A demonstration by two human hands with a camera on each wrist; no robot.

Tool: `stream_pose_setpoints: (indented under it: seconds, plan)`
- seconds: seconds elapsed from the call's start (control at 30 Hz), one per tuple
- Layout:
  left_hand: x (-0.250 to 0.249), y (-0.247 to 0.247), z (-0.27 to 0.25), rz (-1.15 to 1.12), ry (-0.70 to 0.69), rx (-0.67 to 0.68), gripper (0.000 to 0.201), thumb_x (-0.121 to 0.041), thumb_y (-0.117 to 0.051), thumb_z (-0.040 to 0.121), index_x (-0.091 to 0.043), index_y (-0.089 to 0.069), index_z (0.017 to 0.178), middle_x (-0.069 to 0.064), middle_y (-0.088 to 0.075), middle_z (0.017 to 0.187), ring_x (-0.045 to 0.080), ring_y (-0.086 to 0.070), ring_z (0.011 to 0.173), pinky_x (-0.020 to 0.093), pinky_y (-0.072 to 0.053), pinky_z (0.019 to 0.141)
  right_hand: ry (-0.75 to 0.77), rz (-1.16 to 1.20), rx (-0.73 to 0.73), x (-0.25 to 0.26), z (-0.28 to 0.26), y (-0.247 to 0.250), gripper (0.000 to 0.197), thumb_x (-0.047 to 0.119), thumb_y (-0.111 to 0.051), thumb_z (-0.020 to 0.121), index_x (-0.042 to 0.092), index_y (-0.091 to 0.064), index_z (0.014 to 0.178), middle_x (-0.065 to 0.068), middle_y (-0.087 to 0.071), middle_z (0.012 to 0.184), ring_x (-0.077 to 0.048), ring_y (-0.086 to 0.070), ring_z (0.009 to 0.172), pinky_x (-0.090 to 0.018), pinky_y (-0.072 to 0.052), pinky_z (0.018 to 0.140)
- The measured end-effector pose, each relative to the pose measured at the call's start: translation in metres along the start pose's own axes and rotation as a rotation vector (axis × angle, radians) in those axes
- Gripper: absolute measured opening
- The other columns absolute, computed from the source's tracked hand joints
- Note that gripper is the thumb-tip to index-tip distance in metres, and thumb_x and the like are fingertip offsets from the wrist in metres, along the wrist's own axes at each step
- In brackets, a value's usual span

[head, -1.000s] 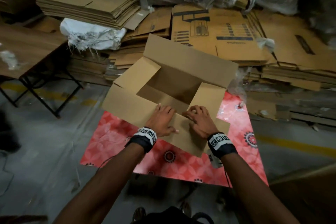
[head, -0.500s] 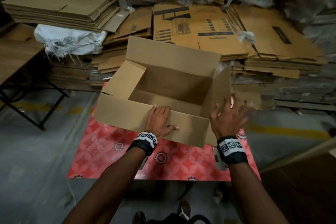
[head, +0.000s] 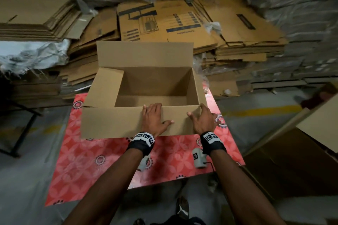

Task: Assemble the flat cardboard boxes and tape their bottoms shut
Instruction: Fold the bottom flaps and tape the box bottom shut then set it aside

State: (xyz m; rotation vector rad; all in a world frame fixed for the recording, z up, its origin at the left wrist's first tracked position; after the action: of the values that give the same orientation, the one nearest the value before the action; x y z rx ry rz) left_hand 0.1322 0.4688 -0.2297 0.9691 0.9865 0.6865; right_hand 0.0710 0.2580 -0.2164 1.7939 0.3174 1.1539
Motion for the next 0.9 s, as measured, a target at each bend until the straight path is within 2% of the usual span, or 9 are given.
stream_pose_setpoints:
  seconds: [0.13, 0.23, 0.37, 0.43, 0.53, 0.63, 0.7, 0.8, 0.9]
  plan:
    - [-0.006, 0.004, 0.003, 0.007, 0.000, 0.083, 0.082, -0.056, -0.074, 0.078, -0.010, -0.049, 0.141, 0.009, -0.055, 0.142, 0.029, -0.046, 0.136, 0.052, -0.014, 0.123, -0.001, -0.041, 0.013, 0.001, 0.015, 0.005, 0.076, 0.059, -0.067, 0.089, 0.028, -0.039, 0.152, 0.002, -0.042, 0.158, -0.046, -0.035, 0.139, -0.071, -0.018, 0.115]
    - [-0.002, 0.017, 0.012, -0.113, 0.014, 0.175, 0.071, -0.043, -0.071, 0.087, -0.011, -0.046, 0.146, 0.009, -0.052, 0.148, 0.027, -0.043, 0.140, 0.048, -0.013, 0.124, 0.137, -0.154, -0.092, 0.011, 0.016, -0.001, 0.074, 0.034, -0.070, 0.089, 0.020, -0.037, 0.154, -0.007, -0.035, 0.161, -0.050, -0.023, 0.146, -0.071, -0.016, 0.117]
    - [0.020, 0.050, 0.019, -0.304, 0.067, 0.181, 0.042, -0.026, -0.063, 0.095, -0.016, -0.057, 0.135, 0.011, -0.063, 0.135, 0.032, -0.059, 0.123, 0.035, -0.042, 0.105, 0.513, -0.234, -0.069, 0.047, -0.004, -0.024, 0.081, 0.009, -0.068, 0.071, 0.010, -0.047, 0.149, -0.018, -0.044, 0.153, -0.046, -0.030, 0.146, -0.061, -0.022, 0.120]
    - [0.042, 0.071, 0.023, -0.236, 0.111, 0.134, 0.033, -0.026, -0.058, 0.100, -0.016, -0.062, 0.131, 0.012, -0.067, 0.131, 0.033, -0.061, 0.118, 0.034, -0.044, 0.096, 0.612, -0.246, 0.014, 0.072, -0.015, -0.041, 0.068, 0.018, -0.065, 0.081, 0.012, -0.048, 0.147, -0.016, -0.045, 0.152, -0.042, -0.028, 0.149, -0.057, -0.020, 0.122]
    - [0.087, 0.100, 0.026, 0.010, 0.122, 0.200, 0.041, -0.041, -0.045, 0.104, -0.022, -0.064, 0.134, 0.012, -0.056, 0.144, 0.035, -0.045, 0.138, 0.041, -0.036, 0.109, 0.735, -0.259, 0.092, 0.108, -0.035, -0.068, 0.053, 0.041, -0.053, 0.098, 0.016, -0.052, 0.144, -0.012, -0.047, 0.151, -0.038, -0.029, 0.148, -0.057, -0.020, 0.121]
    - [0.128, 0.114, 0.023, 0.302, 0.183, 0.445, 0.062, -0.063, -0.027, 0.104, -0.027, -0.057, 0.145, -0.002, -0.024, 0.167, 0.028, -0.010, 0.156, 0.055, -0.018, 0.121, 0.771, -0.287, 0.195, 0.138, -0.056, -0.093, 0.069, 0.062, -0.038, 0.101, 0.014, -0.041, 0.151, -0.010, -0.042, 0.155, -0.033, -0.025, 0.151, -0.062, -0.018, 0.120]
    - [0.144, 0.121, 0.022, 0.349, 0.206, 0.487, 0.065, -0.070, -0.022, 0.102, -0.035, -0.049, 0.150, -0.008, -0.015, 0.170, 0.027, -0.007, 0.156, 0.055, -0.015, 0.122, 0.783, -0.314, 0.222, 0.153, -0.066, -0.104, 0.086, 0.076, -0.028, 0.096, 0.014, -0.035, 0.154, -0.009, -0.037, 0.159, -0.031, -0.022, 0.153, -0.067, -0.014, 0.119]
    - [0.158, 0.136, 0.023, 0.418, 0.145, 0.428, 0.058, -0.071, -0.023, 0.101, -0.046, -0.056, 0.142, -0.008, -0.015, 0.170, 0.030, -0.013, 0.154, 0.057, -0.017, 0.119, 0.769, -0.398, 0.243, 0.170, -0.075, -0.114, 0.105, 0.089, -0.019, 0.088, 0.012, -0.028, 0.159, -0.007, -0.029, 0.164, -0.032, -0.016, 0.155, -0.072, -0.007, 0.117]
    - [0.172, 0.156, 0.018, 0.400, 0.034, 0.184, 0.055, -0.071, -0.037, 0.096, -0.038, -0.061, 0.133, -0.003, -0.024, 0.167, 0.031, -0.025, 0.150, 0.058, -0.025, 0.116, 0.735, -0.438, 0.218, 0.180, -0.077, -0.120, 0.106, 0.092, -0.021, 0.085, 0.016, -0.026, 0.159, -0.006, -0.029, 0.165, -0.037, -0.016, 0.155, -0.071, -0.010, 0.118]
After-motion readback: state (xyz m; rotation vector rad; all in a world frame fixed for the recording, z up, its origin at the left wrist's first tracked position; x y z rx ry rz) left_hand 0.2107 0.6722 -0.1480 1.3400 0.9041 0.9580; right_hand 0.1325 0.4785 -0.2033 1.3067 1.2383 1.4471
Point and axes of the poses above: each hand's wrist, its own z-axis towards the middle knuckle, its own y-axis out of the back of the hand, x = y × z, the point moved 1 cm from there along z, towards the middle knuckle
